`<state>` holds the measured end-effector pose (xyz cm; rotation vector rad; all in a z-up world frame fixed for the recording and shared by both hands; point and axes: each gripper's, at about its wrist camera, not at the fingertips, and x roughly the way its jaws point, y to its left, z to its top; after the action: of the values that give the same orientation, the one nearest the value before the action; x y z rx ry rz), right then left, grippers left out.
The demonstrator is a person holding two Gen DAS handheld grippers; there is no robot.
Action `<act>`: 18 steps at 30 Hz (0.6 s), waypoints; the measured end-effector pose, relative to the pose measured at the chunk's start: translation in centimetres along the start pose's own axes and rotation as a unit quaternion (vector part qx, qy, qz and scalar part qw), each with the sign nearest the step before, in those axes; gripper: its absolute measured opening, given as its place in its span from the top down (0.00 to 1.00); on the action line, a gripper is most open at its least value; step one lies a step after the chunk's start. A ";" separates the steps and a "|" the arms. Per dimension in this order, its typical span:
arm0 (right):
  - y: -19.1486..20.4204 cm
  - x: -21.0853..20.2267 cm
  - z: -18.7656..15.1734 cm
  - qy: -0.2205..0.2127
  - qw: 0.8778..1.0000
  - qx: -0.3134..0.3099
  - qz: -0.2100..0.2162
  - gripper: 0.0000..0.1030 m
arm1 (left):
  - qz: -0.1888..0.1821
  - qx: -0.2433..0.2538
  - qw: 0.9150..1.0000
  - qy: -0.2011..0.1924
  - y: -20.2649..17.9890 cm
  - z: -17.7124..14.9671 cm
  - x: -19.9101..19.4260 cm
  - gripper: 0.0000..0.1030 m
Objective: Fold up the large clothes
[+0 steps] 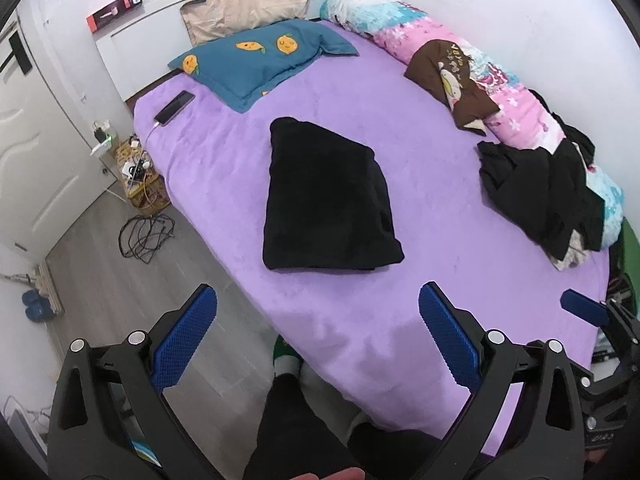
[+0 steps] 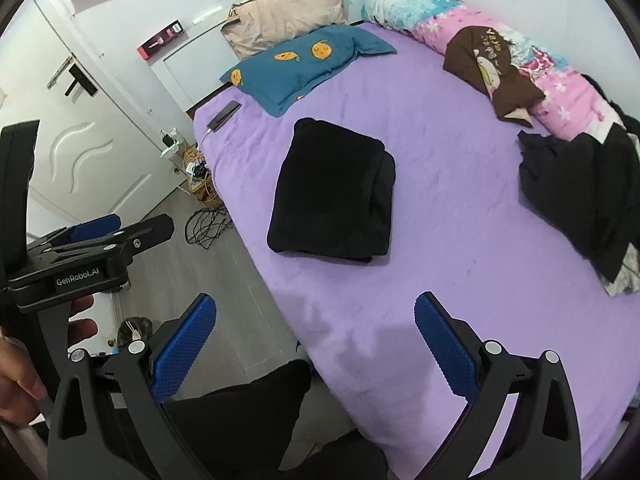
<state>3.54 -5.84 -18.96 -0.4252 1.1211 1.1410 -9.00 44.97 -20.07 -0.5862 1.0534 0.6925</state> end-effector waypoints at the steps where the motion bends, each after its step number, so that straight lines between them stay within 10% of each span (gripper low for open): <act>1: 0.1 0.0 0.0 -0.001 1.000 0.000 0.001 0.05 | -0.001 -0.002 1.000 0.003 0.1 0.0 0.1 0.06; 18: 0.8 0.3 0.4 -0.001 1.000 0.003 0.008 0.05 | -0.001 -0.013 1.000 0.008 1.4 0.0 0.0 0.06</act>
<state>3.01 -5.05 -18.88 -0.4105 1.1282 1.1521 -10.09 45.88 -20.27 -0.6159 1.0601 0.7021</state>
